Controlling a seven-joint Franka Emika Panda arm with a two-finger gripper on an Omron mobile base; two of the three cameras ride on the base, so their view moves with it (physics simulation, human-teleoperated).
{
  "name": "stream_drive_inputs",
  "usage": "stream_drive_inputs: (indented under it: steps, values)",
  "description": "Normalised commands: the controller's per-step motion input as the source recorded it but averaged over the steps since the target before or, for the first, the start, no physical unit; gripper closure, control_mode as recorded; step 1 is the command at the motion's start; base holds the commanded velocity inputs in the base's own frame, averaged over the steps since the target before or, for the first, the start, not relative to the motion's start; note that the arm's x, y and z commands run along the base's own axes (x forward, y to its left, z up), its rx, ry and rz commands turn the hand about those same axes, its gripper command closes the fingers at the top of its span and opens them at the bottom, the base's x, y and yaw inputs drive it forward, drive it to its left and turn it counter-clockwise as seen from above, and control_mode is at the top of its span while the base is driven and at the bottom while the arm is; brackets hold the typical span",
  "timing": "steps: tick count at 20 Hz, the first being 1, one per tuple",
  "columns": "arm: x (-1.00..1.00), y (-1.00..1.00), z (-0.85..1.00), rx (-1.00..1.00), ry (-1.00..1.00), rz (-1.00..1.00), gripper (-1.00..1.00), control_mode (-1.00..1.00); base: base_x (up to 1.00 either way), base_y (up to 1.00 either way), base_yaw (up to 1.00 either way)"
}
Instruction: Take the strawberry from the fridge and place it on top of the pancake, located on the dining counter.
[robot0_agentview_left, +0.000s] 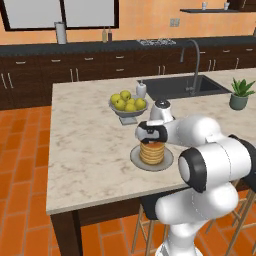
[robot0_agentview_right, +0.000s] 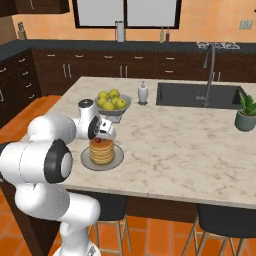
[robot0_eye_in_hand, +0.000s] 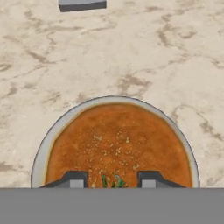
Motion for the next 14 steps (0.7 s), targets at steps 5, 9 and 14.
stream_drive_inputs:
  steps: [5,9,14]
  values:
    - [-0.03,0.0,-0.18,0.0,-0.03,0.0,-1.0,-1.0,0.0,0.0,0.0]
    - [-0.44,-0.02,0.1,0.03,-0.14,0.0,-1.0,-1.0,0.0,0.0,0.0]
    - [-0.87,0.0,0.48,0.03,-0.13,0.0,-1.0,-1.0,0.0,0.0,0.0]
